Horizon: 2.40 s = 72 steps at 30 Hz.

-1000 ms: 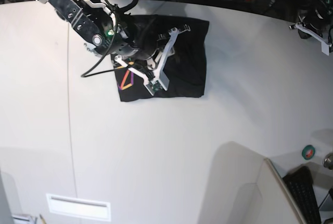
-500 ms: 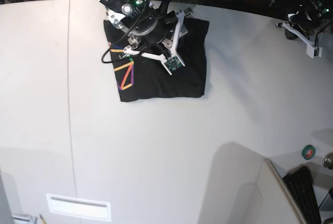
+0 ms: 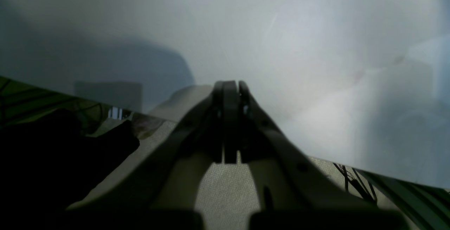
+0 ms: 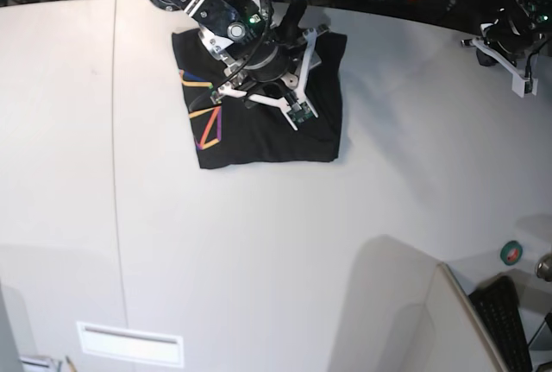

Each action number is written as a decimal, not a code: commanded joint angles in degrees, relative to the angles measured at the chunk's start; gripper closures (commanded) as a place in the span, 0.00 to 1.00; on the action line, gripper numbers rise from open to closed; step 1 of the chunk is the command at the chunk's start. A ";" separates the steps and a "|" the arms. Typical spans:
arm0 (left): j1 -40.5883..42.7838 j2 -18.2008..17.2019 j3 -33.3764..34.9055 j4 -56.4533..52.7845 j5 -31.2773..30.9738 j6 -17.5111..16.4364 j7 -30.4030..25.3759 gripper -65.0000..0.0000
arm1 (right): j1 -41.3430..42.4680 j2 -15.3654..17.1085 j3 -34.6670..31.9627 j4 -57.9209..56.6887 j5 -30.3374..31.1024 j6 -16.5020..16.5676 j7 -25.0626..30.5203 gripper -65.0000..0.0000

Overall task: Layout the t-shirt on the table in an organized manner, then fold the t-shirt properly
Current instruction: 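Flip the folded bundle over with the right gripper, exposing the print, then smooth the folded shirt edges with the right gripper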

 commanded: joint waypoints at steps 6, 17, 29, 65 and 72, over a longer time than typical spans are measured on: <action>-0.23 -0.87 -0.30 0.73 -0.65 -0.32 -0.72 1.00 | 0.49 -1.28 2.68 0.29 -0.31 -0.11 0.88 0.52; -0.23 -0.87 -0.30 0.73 -0.65 -0.32 -0.72 1.00 | -0.83 -1.81 4.26 0.81 0.05 0.16 0.79 1.00; -0.41 -0.96 -0.30 0.73 -0.65 -0.32 -0.72 1.00 | -6.72 -1.28 4.08 10.31 0.05 7.28 0.44 1.00; -1.64 -2.10 0.14 0.73 -0.65 -0.32 -0.72 1.00 | -4.08 -0.14 2.50 3.63 -0.31 37.78 0.88 0.99; -1.64 -2.10 0.14 0.73 -0.65 -0.32 -0.72 1.00 | -3.38 0.39 15.69 11.19 -0.31 37.70 0.79 1.00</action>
